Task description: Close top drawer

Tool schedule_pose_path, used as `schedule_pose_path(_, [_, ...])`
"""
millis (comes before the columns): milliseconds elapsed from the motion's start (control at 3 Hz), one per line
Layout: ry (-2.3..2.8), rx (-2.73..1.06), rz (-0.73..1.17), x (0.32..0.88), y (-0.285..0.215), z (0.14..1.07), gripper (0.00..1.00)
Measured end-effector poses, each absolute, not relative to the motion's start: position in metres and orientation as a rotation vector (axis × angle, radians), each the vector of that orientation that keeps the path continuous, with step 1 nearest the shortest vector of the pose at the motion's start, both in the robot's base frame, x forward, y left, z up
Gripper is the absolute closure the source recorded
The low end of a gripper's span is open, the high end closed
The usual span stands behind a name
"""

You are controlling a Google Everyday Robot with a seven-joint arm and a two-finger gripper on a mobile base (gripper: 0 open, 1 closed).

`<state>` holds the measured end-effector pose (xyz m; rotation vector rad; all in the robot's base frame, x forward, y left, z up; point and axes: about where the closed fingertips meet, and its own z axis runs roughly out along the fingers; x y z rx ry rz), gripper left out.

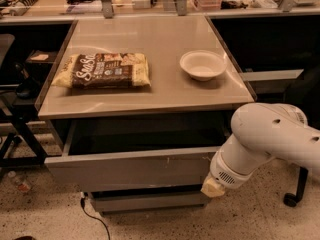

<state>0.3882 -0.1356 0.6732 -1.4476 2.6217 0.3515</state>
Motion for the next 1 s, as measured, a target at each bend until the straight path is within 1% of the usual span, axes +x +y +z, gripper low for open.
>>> schedule_pose_path(333, [2.604,-1.467,0.328,0.394,-0.128,0.674,1.0])
schedule_pose_path(1000, [2.564,-1.466,0.248,0.432,-0.107,0.671,1.0])
